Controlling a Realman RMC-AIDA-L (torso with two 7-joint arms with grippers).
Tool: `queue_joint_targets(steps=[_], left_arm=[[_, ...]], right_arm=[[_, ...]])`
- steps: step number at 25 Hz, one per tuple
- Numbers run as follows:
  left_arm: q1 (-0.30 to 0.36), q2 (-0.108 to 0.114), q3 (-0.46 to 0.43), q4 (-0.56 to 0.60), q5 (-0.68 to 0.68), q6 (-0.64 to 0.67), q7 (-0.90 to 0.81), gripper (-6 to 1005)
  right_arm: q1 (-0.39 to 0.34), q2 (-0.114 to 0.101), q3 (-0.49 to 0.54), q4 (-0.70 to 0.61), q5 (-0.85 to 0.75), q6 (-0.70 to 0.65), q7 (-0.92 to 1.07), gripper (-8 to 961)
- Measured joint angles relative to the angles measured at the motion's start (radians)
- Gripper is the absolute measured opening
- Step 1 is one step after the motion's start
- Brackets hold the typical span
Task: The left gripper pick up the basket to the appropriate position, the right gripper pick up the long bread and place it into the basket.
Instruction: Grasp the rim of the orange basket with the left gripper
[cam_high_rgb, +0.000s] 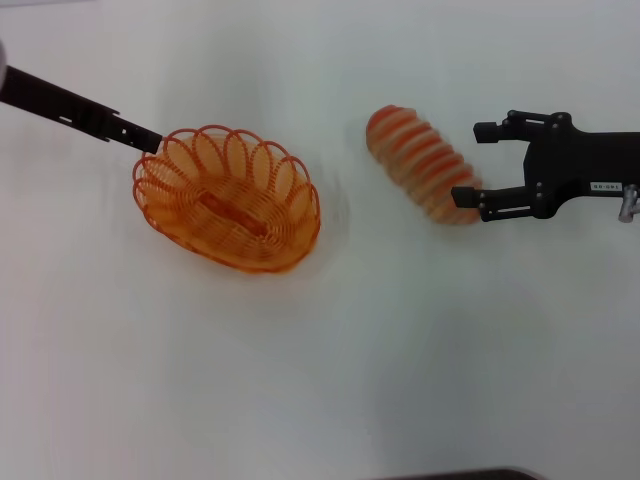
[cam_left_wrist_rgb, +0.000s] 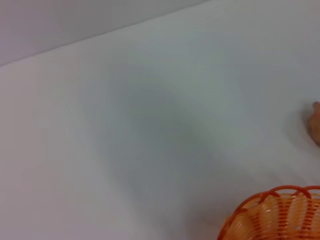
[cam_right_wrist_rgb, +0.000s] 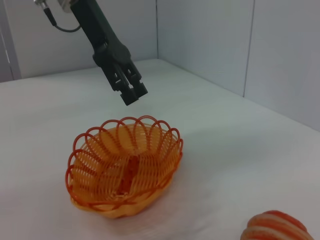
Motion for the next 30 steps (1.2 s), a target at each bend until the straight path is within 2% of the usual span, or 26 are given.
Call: queue_joint_targets(steps=[6, 12, 17, 30], left_arm=[[-0.042, -0.037, 0.06, -0.005, 0.096, -0.028, -0.006, 779], [-0.055, -0.095, 0.155, -0.004, 0.207, -0.078, -0.011, 764], [-0.055, -0.098, 0.209, -0.025, 0.212, -0.12, -0.043, 752], [-0.058, -0.1, 0.214, -0.051, 0.213, -0.147, -0.056, 720]], right_arm=[[0.004, 0.001, -0.005, 0.0, 0.0, 0.005, 0.0, 925], [0.007, 0.001, -0.007, 0.0, 0.001, 0.007, 0.001, 924], [0.009, 0.002, -0.008, 0.001, 0.001, 0.006, 0.001, 925], [0.009, 0.002, -0.008, 0.0, 0.002, 0.007, 0.002, 925]])
